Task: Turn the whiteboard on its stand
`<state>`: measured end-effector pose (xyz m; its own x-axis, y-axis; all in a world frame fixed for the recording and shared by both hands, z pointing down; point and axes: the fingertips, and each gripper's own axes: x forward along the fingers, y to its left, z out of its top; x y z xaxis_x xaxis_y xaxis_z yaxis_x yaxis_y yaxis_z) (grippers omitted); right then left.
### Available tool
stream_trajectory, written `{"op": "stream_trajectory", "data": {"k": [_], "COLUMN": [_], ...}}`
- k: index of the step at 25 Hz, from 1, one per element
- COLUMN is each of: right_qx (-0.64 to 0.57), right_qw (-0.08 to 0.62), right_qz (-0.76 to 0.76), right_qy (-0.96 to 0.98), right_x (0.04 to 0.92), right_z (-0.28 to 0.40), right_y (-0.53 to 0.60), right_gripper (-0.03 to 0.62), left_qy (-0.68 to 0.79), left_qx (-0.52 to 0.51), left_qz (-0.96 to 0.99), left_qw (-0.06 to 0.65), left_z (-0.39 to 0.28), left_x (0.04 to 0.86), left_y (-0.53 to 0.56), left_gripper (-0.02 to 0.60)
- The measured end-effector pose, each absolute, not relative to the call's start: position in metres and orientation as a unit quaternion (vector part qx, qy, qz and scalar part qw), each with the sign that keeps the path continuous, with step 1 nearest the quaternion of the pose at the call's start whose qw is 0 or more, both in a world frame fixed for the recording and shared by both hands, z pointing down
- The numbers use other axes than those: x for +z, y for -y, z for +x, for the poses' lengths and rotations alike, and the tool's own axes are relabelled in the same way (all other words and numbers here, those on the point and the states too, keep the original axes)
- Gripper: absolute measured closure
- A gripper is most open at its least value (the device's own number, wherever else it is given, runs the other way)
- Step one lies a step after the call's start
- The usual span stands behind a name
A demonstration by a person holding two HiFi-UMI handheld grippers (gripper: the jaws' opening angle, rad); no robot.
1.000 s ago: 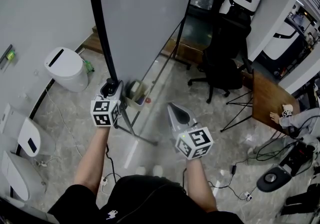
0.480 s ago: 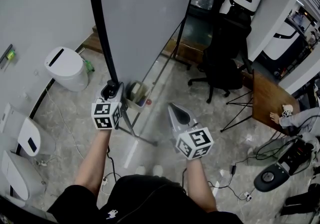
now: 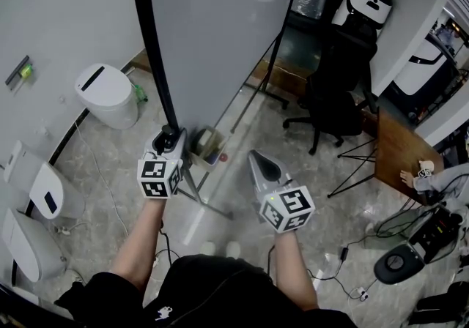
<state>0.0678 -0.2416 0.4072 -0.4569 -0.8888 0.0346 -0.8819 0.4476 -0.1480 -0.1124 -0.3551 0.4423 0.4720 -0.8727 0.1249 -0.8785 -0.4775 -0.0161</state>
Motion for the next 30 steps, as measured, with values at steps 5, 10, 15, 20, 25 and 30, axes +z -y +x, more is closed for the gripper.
{"op": "stream_trajectory", "data": {"k": [5, 10, 15, 20, 25, 30], "right_qx": [-0.07, -0.068, -0.066, -0.066, -0.067, -0.067], "right_qw": [0.025, 0.023, 0.022, 0.021, 0.021, 0.022], "right_qz": [-0.519, -0.516, -0.511, -0.509, -0.509, -0.514], "right_qy": [-0.851, -0.853, -0.857, -0.858, -0.858, -0.855], "right_x": [0.404, 0.403, 0.403, 0.404, 0.407, 0.406], "right_z": [0.067, 0.06, 0.049, 0.045, 0.045, 0.05], "right_y": [0.236, 0.233, 0.229, 0.224, 0.222, 0.22], "right_gripper": [0.586, 0.586, 0.586, 0.585, 0.586, 0.586], "left_qy": [0.512, 0.51, 0.511, 0.508, 0.503, 0.507], "left_qx": [0.059, 0.059, 0.058, 0.059, 0.063, 0.06], "left_qz": [0.856, 0.858, 0.857, 0.859, 0.862, 0.86], "left_qw": [0.027, 0.026, 0.026, 0.02, 0.011, -0.001], "left_z": [-0.115, -0.121, -0.128, -0.131, -0.129, -0.13], "left_x": [0.441, 0.441, 0.442, 0.442, 0.444, 0.442], "left_y": [0.345, 0.334, 0.325, 0.317, 0.318, 0.318], "left_gripper": [0.4, 0.4, 0.4, 0.399, 0.396, 0.39]}}
